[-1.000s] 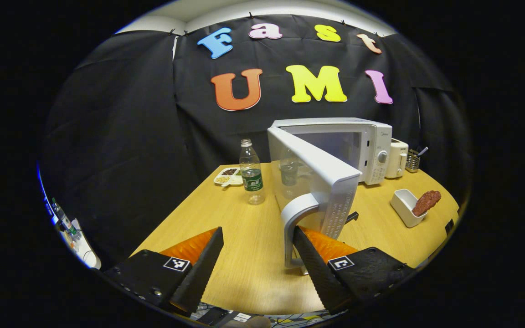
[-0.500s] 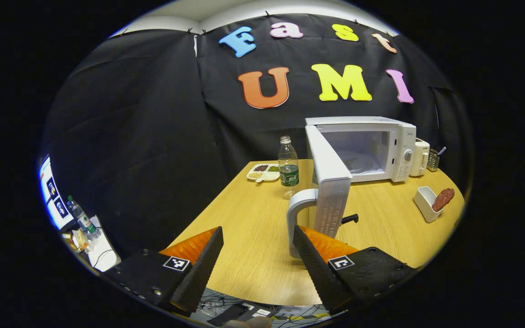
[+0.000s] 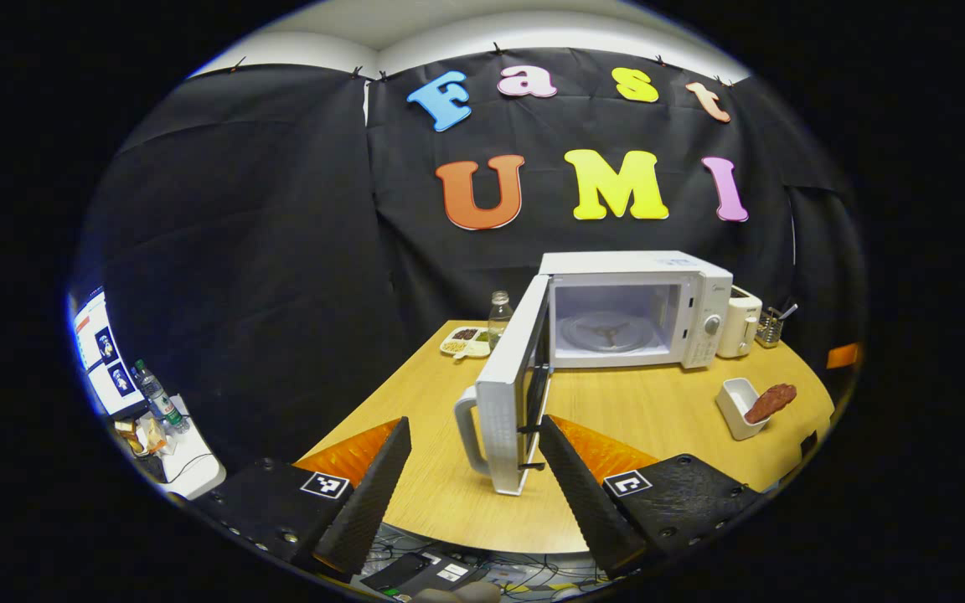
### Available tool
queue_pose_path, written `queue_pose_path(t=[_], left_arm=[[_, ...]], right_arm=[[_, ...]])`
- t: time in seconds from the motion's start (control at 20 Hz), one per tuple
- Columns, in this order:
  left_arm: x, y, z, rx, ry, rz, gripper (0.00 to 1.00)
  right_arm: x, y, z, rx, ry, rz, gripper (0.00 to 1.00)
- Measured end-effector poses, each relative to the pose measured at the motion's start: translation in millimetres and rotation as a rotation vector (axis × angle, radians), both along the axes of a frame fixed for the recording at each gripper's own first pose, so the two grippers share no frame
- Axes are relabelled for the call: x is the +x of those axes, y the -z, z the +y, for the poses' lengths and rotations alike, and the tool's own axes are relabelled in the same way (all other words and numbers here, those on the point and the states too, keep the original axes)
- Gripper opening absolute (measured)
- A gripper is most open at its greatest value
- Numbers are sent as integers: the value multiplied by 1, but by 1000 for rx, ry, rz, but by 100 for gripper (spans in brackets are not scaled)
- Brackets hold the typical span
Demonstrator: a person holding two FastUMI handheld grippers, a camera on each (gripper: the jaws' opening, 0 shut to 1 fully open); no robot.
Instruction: Open the microwave oven with the left hand, put the food in, and close the microwave oven.
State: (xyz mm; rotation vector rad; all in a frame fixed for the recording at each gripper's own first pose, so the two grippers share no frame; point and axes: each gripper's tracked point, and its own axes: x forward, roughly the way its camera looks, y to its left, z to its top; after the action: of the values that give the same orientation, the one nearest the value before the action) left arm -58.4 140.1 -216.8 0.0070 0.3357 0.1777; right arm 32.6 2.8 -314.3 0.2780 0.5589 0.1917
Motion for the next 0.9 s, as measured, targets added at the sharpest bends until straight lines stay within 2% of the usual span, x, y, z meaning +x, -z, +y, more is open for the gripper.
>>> queue_pose_path(t=[0.05,0.1,0.15,0.2,0.25,0.3,0.35,0.4,0.45,0.5,0.6,0.65,0.7,0.75,0.8,0.85,0.9], left_arm=[[2,-12,-13,-2,8,-11,94],[6,-22,-23,1,12,-27,94],[11,-32,-33,2,13,-36,94],[16,-41,-44,2,15,-45,94],[22,-49,-54,1,14,-51,94],[27,-55,-64,-2,11,-54,94],[32,-61,-73,-6,8,-56,94],[37,-66,-81,-9,-1,-58,94],[43,-70,-88,-12,-10,-62,94],[47,-74,-93,-9,-20,-64,94],[52,-75,-102,-4,-49,-56,94],[52,-78,-106,-7,-63,-55,95],[53,-79,-111,-12,-72,-52,94],[51,-80,-113,-7,-84,-49,94],[51,-80,-114,3,-94,-47,94],[50,-81,-115,11,-104,-44,94],[49,-82,-117,20,-111,-43,95]], right_arm=[[8,18,-2,24,-13,38,98],[18,33,-3,44,-29,69,87],[27,44,-2,72,-47,91,96],[37,54,-3,108,-55,121,96],[44,61,0,163,-80,152,85],[52,67,4,223,-96,195,96],[59,73,11,281,-124,234,94],[63,79,17,321,-158,275,80],[68,83,19,354,-178,308,89],[75,84,20,374,-184,316,86],[86,93,19,381,-203,360,56],[86,96,20,401,-219,387,51],[86,95,23,436,-231,410,40],[87,96,25,468,-234,438,35],[88,97,27,494,-232,460,36],[85,97,30,521,-239,491,17],[85,98,31,539,-233,518,21]])
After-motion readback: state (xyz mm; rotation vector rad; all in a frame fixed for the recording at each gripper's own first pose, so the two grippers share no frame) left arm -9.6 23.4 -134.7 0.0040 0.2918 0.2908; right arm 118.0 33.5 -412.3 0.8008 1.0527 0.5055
